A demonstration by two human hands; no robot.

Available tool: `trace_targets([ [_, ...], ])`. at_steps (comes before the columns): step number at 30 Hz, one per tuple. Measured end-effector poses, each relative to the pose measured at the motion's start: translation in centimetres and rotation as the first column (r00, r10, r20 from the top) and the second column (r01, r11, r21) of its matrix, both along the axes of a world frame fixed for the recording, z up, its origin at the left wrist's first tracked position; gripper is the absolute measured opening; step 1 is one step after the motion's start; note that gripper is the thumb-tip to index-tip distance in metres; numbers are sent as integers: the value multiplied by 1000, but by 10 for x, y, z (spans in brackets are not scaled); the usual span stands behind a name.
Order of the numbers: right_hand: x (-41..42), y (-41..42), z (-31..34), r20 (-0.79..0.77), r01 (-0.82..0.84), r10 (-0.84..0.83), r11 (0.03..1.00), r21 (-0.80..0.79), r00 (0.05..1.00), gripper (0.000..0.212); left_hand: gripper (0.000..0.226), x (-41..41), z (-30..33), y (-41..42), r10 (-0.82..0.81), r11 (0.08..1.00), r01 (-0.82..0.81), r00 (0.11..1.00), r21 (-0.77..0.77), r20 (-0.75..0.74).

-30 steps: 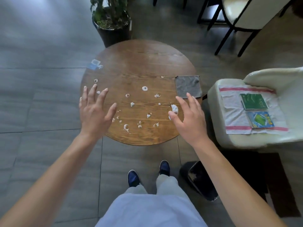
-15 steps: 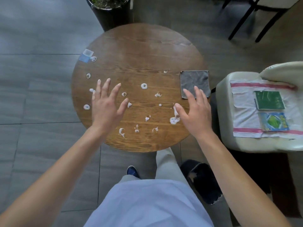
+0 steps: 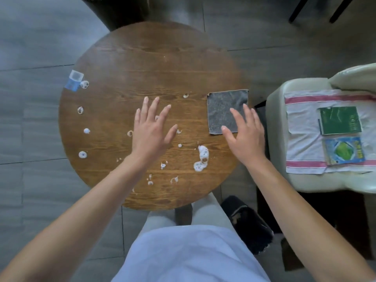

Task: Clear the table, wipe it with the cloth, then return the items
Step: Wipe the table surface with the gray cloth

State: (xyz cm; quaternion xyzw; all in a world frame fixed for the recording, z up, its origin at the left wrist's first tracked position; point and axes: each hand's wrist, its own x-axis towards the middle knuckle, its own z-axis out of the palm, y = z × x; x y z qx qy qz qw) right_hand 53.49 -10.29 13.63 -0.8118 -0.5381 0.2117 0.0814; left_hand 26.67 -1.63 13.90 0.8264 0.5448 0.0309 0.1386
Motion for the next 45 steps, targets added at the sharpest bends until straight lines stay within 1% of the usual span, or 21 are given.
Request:
trace_targets([
  [4,25,19,-18,42,6,-4,1000,-31,999,63,65,44,-18,27,-77,997,77,997,-30,7],
  [8,50,41,-43,61,22,-17,997,-74,998,65,64,85,-44,51,-123,985,127,992,-114,34],
  [12,69,65,-68,45,46,-42,994,-95,998,66,67,113,-70,70,-165,973,160,986,-165,-14],
  [15,81,79,-87,42,42,-37,992,-117,998,67,68,129,-90,83,-156,968,147,987,-203,-28],
  [20,98,94,-121,47,39,-31,983,-179,998,66,69,149,-132,88,-115,937,107,993,-333,-6],
  [23,106,101,-137,47,18,-8,979,-204,999,68,70,159,-145,86,-120,936,109,993,-335,-12],
  [27,113,112,-151,73,15,1,976,-215,997,69,70,170,-156,88,-108,958,96,994,-269,-28],
  [30,113,117,-160,121,4,25,973,-231,992,70,72,177,-166,91,-103,937,89,994,-336,-23],
  [32,113,119,-165,127,-13,46,969,-248,991,72,73,179,-172,93,-89,924,74,996,-376,-24],
  [35,114,122,-168,78,7,10,977,-215,997,78,73,183,-173,96,-72,922,67,997,-381,2],
  [38,116,125,-171,-7,55,-57,981,-185,998,83,73,191,-173,94,-10,896,30,999,-442,48],
  [40,118,126,-170,-21,62,-68,976,-211,997,77,72,195,-175,90,1,878,12,1000,-478,27],
  [41,117,128,-169,-23,57,-63,972,-230,998,70,69,194,-176,89,4,866,10,1000,-501,28],
  [43,117,126,-165,-24,54,-62,967,-250,998,49,53,194,-181,86,12,850,24,998,-525,65],
  [45,116,124,-160,-33,75,-85,970,-229,996,32,34,192,-182,82,-5,861,53,995,-506,97],
])
